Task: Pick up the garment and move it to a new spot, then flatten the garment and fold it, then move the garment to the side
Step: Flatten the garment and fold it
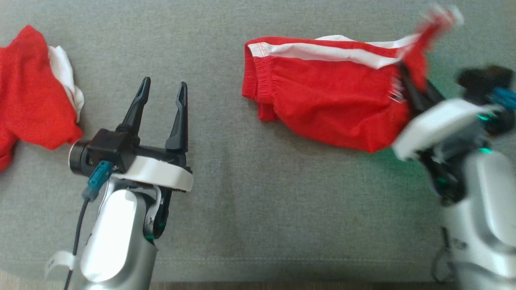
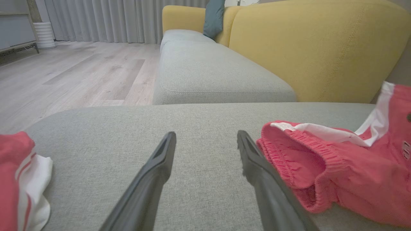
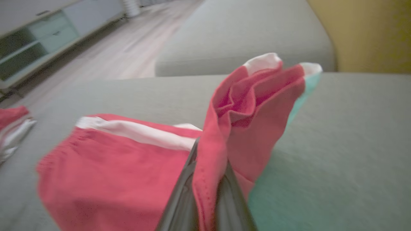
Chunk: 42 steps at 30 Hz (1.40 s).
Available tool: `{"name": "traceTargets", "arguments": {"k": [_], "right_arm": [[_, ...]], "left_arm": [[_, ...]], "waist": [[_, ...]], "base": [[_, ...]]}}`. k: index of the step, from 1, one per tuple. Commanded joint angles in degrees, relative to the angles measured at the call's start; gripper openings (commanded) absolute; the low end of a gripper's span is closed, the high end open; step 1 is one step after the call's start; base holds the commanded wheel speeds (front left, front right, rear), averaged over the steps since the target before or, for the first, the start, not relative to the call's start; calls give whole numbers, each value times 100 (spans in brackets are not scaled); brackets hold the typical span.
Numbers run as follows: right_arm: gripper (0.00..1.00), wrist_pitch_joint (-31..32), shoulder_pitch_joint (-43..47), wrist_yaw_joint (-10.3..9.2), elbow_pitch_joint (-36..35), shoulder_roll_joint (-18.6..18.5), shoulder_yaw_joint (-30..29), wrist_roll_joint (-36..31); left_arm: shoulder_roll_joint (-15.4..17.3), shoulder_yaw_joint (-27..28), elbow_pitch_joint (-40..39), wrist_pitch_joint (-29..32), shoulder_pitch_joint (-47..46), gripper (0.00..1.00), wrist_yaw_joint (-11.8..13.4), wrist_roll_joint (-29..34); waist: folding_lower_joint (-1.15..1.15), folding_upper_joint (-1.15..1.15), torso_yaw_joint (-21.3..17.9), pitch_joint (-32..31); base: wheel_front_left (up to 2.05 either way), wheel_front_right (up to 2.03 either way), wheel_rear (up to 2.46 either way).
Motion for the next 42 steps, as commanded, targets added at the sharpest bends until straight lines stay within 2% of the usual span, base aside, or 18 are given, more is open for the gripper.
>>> {"name": "traceTargets", "arguments": {"k": [1,4,9,14,18,19,20,21,26,30,36,42], "right_arm": [[0,-20,-261,22,-289,116,345,-35],[0,16,-501,22,-283,314,991,110],[0,-59,-758,22,238,483,1812,569],[0,-395,-875,22,683,496,2341,1104],[0,-555,-988,22,954,497,2597,1271],[35,-605,-1020,22,1003,497,2623,1284],[91,-655,-1049,22,1043,497,2651,1306],[100,-748,-1079,22,1059,497,2676,1322],[100,-1466,-1163,22,997,497,2608,1207],[100,-2073,-1131,22,821,498,2339,949],[100,-2538,-813,22,451,439,1532,274],[100,-2572,-20,22,-100,192,506,-275]], "left_arm": [[60,127,-153,-29,35,100,9,-35],[55,97,-128,-29,31,100,12,-45],[42,8,-99,-29,25,100,7,-77],[31,-80,-88,-29,36,100,20,-106],[27,-82,-77,-29,42,100,46,-117],[27,-81,-76,-29,37,100,52,-117],[26,-79,-77,-29,32,100,57,-117],[26,-76,-78,-29,30,100,62,-118],[25,-58,-77,-29,33,100,75,-97],[30,-39,-93,-29,36,100,83,-60],[73,18,-154,-29,51,100,115,-6],[164,106,-261,-29,111,100,154,40]], "waist": [[0,0,31,-46],[0,0,88,-98],[0,0,243,-161],[0,0,377,-167],[0,0,394,-144],[0,0,392,-135],[0,0,389,-128],[0,0,384,-123],[0,0,333,-119],[0,0,282,-124],[0,0,180,-145],[0,0,44,-194]], "base": [[0,0,0],[0,0,0],[0,0,0],[0,0,0],[0,0,0],[0,0,0],[0,0,0],[0,0,0],[0,0,0],[0,0,0],[0,0,0],[0,0,0]]}}
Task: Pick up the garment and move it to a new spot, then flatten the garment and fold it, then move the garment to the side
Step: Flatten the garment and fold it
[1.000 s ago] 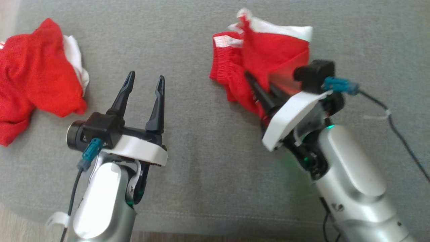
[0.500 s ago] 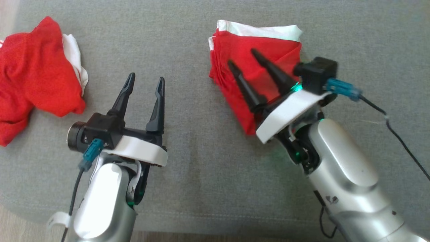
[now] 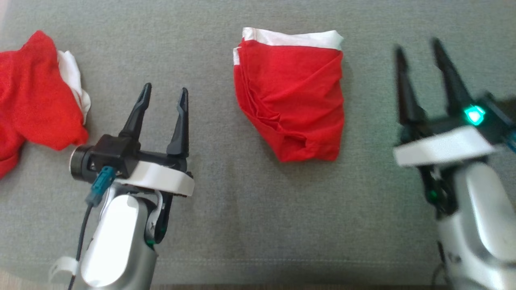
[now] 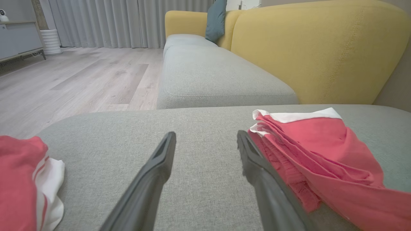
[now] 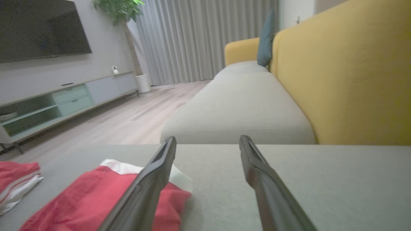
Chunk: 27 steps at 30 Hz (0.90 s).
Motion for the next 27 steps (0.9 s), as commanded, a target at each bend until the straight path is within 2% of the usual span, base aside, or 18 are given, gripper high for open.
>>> {"name": "traceTargets", "arguments": {"k": [1,6,11,22,26,27], "right_arm": [[100,5,232,22,-331,0,-109,-103],[100,120,951,22,-721,7,-615,-270],[100,196,1359,22,-993,119,-836,-320],[100,325,1422,22,-1151,230,-858,-391],[100,443,1300,22,-1011,226,-656,-439],[74,475,1241,22,-924,225,-528,-445]], "left_arm": [[139,248,-239,-29,14,100,39,43],[205,284,-310,-29,93,100,64,66],[256,280,-364,-29,153,100,80,81],[292,240,-353,-29,152,100,166,96],[299,232,-373,-29,135,100,189,96],[302,227,-382,-29,123,100,194,101]], "waist": [[0,0,-49,-23],[0,0,-131,-77],[0,0,-184,-97],[0,0,-159,-94],[0,0,-141,-59],[0,0,-131,-36]], "base": [[0,0,0],[0,0,0],[0,0,0],[0,0,0],[0,0,0],[0,0,0]]}}
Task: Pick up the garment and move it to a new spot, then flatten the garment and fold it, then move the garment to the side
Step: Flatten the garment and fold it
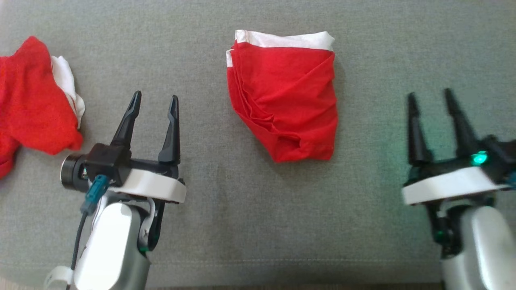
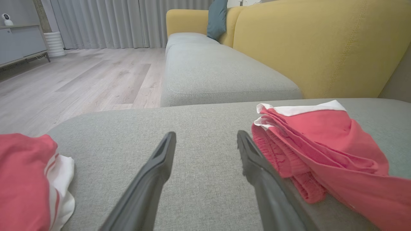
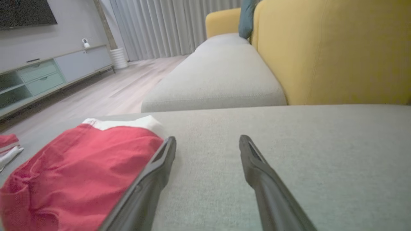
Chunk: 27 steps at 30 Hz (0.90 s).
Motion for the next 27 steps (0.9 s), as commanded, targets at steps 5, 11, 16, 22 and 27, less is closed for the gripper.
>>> {"name": "traceTargets", "arguments": {"k": [5,11,16,22,27], "right_arm": [[0,76,-660,22,494,67,1162,154],[0,-33,-1238,22,1263,113,2105,436],[0,-75,-1651,22,1889,124,2815,830],[0,-112,-1881,22,2237,126,3504,1087],[0,-123,-2017,22,2565,126,3797,1101]], "left_arm": [[103,112,-259,-29,-218,100,54,56],[45,50,-260,-29,-285,100,36,27],[-3,8,-252,-29,-331,100,22,9],[-33,27,-253,-29,-333,100,39,5],[-42,57,-255,-29,-326,100,46,21]], "waist": [[0,0,121,156],[0,0,279,230],[0,0,423,275],[0,0,485,287],[0,0,473,275]], "base": [[0,0,0],[0,0,0],[0,0,0],[0,0,0],[0,0,0]]}}
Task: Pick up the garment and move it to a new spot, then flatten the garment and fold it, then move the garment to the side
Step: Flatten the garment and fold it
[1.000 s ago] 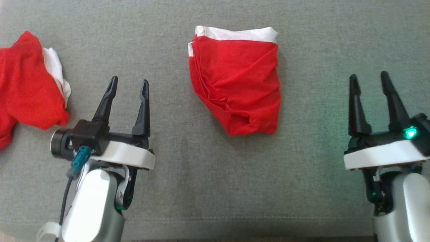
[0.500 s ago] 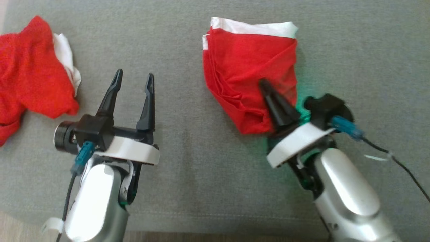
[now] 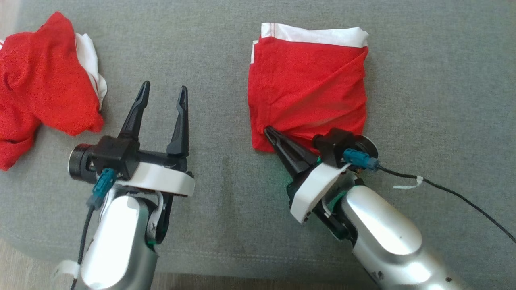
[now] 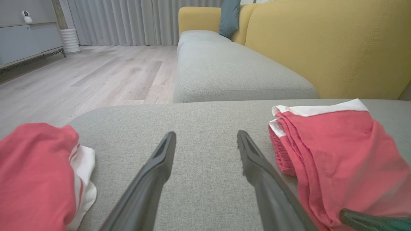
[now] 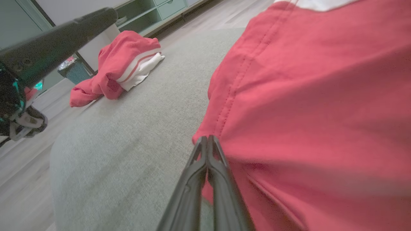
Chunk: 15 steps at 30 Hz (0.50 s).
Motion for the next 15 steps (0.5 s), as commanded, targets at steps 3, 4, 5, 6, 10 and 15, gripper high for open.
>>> {"name": "traceTargets", "arguments": {"k": [3,4,5,6,10,15], "right_arm": [[0,-301,-157,22,-197,122,132,106],[0,-392,-149,22,-274,122,85,116],[0,-486,-126,22,-373,122,14,109],[0,-574,-77,22,-491,122,-94,111],[100,-728,263,22,-928,18,-961,-71],[100,-656,919,22,-1553,-142,-2397,-497]], "left_arm": [[68,203,-194,-29,-134,100,10,17],[69,214,-195,-29,-117,100,10,16],[73,228,-194,-29,-97,100,11,15],[77,247,-205,-29,-72,100,17,15],[109,307,-253,-29,68,100,35,18],[157,358,-279,-29,255,100,41,8]], "waist": [[0,0,-25,-73],[0,0,-38,-100],[0,0,-51,-141],[0,0,-68,-181],[0,0,-145,-365],[0,0,-239,-599]], "base": [[0,0,0],[0,0,0],[0,0,0],[0,0,0],[0,0,0],[0,0,0]]}}
